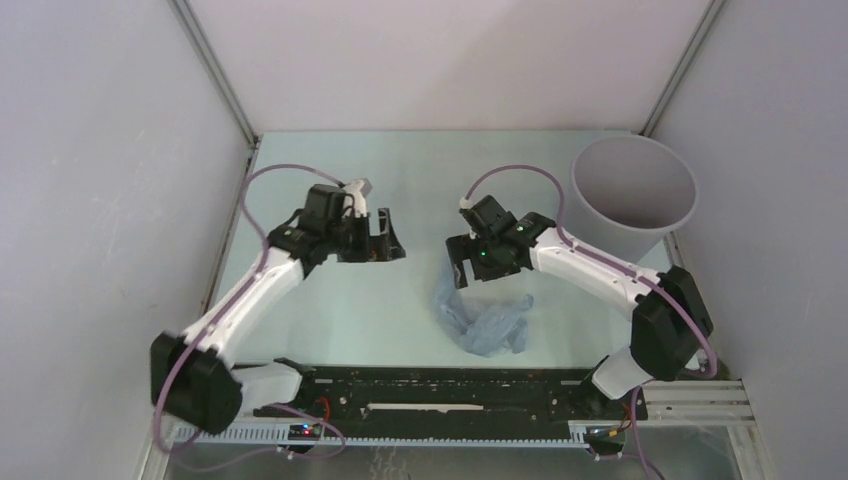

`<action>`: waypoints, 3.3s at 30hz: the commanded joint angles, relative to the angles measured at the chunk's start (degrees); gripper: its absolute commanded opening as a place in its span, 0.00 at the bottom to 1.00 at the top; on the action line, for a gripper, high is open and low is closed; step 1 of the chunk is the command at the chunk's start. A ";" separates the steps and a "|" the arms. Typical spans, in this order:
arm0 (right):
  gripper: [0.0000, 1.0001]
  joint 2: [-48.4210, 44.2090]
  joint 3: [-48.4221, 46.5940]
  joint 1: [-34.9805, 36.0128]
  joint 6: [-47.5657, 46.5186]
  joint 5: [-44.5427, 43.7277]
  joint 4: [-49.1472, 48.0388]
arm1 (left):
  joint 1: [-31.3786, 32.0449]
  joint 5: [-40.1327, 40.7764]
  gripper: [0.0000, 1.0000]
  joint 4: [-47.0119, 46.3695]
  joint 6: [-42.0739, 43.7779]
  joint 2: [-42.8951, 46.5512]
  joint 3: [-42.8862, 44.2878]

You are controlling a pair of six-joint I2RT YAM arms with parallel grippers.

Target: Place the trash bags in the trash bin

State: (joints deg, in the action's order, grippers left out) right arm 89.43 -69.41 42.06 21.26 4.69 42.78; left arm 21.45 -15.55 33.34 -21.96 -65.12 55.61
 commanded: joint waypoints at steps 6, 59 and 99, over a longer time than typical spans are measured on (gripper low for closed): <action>1.00 -18.56 10.76 0.59 -2.84 -22.02 -5.80 | 5.35 -15.03 1.00 -9.99 -10.06 -18.66 6.72; 1.00 -7.90 3.46 -16.06 36.59 3.53 -5.88 | -19.88 -17.16 0.00 -44.20 -26.80 -4.06 -19.82; 0.00 -9.98 -1.16 -23.98 8.04 28.47 -27.68 | -24.47 -9.74 0.68 -13.75 -16.25 9.78 -17.19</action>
State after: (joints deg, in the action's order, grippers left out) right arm 79.79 -68.84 20.56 37.76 17.30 21.23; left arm -4.43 -31.27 1.85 -48.73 -58.00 29.47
